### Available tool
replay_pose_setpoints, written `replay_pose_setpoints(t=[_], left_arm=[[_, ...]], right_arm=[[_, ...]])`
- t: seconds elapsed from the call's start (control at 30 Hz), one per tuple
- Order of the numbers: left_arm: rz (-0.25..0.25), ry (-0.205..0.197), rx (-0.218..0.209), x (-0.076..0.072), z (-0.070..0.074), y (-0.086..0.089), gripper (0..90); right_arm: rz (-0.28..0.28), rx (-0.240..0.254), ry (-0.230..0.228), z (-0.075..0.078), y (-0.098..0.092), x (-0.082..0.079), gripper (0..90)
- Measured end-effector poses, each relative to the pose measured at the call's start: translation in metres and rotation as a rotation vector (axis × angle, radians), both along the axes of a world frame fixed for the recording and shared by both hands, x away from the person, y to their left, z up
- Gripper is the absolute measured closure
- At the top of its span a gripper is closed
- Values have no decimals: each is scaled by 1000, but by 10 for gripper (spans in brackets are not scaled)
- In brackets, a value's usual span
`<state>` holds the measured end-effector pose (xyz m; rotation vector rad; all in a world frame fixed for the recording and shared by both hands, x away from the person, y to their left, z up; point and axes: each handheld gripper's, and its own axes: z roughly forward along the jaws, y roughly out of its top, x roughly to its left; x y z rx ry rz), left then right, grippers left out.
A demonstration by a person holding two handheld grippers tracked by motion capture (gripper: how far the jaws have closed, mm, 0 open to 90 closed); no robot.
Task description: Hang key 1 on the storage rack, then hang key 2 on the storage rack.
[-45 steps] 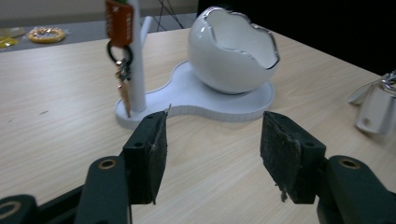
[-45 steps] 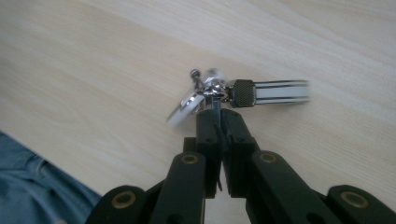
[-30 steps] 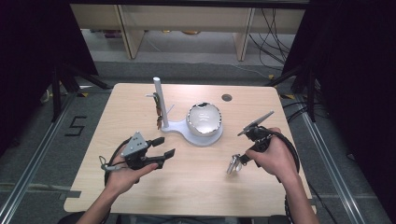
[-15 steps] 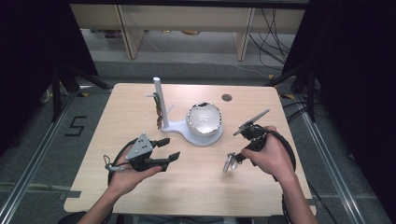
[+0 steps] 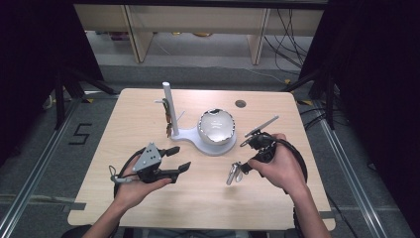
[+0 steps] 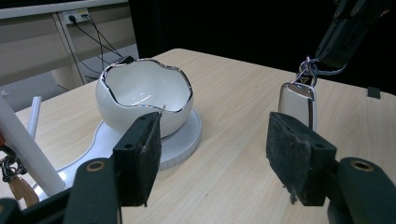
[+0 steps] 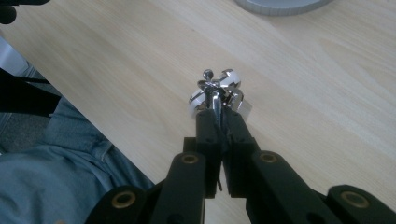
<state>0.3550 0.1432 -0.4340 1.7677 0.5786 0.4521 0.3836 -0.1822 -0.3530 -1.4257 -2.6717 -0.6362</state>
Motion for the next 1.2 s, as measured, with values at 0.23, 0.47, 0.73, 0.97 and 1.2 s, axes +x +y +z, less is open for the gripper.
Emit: replay_pose_setpoints(t=[0.23, 0.47, 0.73, 0.97, 1.2], left_arm=[[-19, 0, -4, -3, 2, -3, 344], [-98, 46, -42, -2, 7, -13, 338], [-249, 10, -1, 0, 15, -33, 367], [-332, -13, 40, 2, 11, -45, 388], [-394, -12, 41, 7, 5, -53, 408]], right_arm=[[12, 11, 2, 2, 7, -1, 870], [54, 20, 4, 1, 13, 2, 870], [78, 22, 13, 4, 18, 5, 870], [114, 29, 26, 6, 32, 1, 870], [150, 43, 49, 6, 45, -1, 870]])
